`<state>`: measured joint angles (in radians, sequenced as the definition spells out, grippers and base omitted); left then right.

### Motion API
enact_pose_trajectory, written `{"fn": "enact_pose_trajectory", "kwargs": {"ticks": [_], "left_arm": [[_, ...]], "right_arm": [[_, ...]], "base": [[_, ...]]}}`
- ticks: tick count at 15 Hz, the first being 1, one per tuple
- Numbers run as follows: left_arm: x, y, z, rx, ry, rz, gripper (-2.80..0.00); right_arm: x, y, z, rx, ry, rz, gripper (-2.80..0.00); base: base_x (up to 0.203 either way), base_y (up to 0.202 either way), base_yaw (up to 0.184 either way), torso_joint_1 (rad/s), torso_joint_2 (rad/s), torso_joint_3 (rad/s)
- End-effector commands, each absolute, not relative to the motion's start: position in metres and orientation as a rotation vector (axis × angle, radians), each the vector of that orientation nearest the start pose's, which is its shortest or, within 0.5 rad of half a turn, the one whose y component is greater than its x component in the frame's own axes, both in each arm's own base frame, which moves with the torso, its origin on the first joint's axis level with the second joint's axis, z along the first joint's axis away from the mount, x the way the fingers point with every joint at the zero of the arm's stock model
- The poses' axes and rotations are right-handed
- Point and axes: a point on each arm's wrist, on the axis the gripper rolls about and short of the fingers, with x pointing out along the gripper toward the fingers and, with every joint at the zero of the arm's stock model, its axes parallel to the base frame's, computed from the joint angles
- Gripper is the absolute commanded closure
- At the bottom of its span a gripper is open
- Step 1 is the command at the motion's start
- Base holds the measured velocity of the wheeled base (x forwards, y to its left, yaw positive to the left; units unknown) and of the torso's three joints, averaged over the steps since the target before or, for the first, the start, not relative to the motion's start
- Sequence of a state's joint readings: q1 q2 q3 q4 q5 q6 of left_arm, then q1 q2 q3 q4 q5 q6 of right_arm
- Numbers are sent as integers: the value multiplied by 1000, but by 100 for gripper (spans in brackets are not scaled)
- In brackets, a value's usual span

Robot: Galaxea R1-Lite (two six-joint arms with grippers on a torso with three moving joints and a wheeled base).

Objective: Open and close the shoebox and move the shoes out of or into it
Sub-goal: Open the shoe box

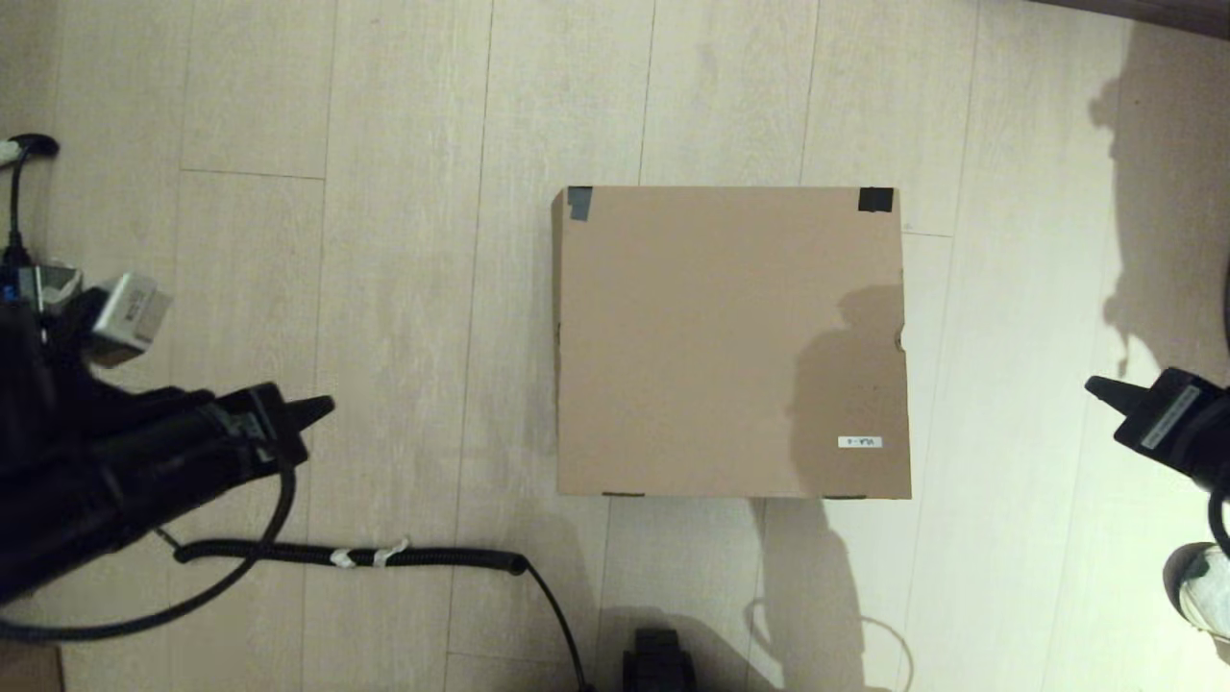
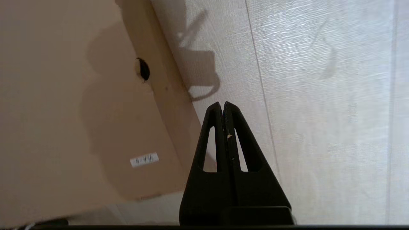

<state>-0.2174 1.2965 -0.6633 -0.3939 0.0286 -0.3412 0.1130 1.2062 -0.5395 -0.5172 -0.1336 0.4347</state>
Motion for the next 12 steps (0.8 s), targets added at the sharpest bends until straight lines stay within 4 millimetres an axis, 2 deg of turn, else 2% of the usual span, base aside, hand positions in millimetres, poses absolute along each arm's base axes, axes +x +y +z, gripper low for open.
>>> {"fn": "enact_pose_trajectory", "kwargs": {"ticks": [1, 3, 5, 7, 9, 12], "left_arm": [[239, -55, 209, -427, 372, -201, 0], [256, -68, 211, -512, 408, -373, 0], [262, -82, 223, -678, 437, -469, 0], [271, -91, 234, -839, 476, -602, 0], [287, -97, 224, -842, 442, -642, 0], [310, -105, 196, -810, 472, -631, 0]], "right_arm": [[220, 22, 189, 414, 252, -79, 0], [247, 26, 172, 441, 274, -43, 0], [256, 27, 172, 543, 298, 114, 0], [266, 14, 172, 665, 312, 146, 0], [281, 2, 165, 675, 278, 123, 0], [296, -10, 153, 681, 242, 99, 0]], "base": [[0, 0, 0, 0, 0, 0], [0, 0, 0, 0, 0, 0], [0, 0, 0, 0, 0, 0], [0, 0, 0, 0, 0, 0], [0, 0, 0, 0, 0, 0], [0, 0, 0, 0, 0, 0]]}}
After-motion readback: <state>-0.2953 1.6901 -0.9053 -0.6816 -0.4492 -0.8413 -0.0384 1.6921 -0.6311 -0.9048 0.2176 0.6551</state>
